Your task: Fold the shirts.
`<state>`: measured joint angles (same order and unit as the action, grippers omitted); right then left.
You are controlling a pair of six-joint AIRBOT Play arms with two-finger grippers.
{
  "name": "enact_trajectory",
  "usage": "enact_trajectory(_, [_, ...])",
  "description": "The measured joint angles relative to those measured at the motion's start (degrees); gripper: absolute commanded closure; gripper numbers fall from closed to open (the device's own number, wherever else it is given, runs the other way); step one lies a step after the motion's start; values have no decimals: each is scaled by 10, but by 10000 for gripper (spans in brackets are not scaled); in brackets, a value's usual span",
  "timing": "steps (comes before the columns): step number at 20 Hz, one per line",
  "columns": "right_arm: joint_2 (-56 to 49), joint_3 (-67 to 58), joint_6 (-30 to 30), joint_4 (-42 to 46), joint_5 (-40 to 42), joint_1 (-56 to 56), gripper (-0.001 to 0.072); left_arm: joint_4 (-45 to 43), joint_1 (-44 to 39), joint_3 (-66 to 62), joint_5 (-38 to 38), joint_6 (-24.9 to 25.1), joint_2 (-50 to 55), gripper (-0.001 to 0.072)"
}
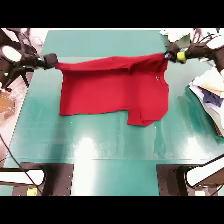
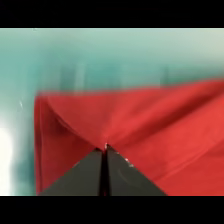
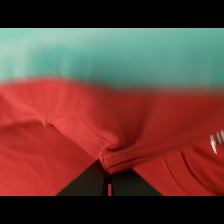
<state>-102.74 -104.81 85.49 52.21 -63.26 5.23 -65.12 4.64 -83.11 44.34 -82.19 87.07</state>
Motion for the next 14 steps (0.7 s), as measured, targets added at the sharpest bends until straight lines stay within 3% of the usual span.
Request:
enact_trajectory(4, [-26,28,29,76,-30,-8,695,-19,0,2,4,1,59,687])
enact_trajectory(5, [-29,40,33,86,-25,-10,626,-22,0,3,0,2,71,665])
enact_trajectory(6, [-31,50,36,94,-19,-10,377,-22,0,3,-6,2,80,324])
enact_trajectory(7, [-32,57,38,96,-12,-10,308,-22,0,4,-10,2,85,6])
enact_trajectory(8, [-31,62,38,95,-8,-6,309,-22,1,4,-11,2,89,42])
enact_trajectory(14, [41,141,5,93,-52,49,308,-24,59,18,108,2,67,44])
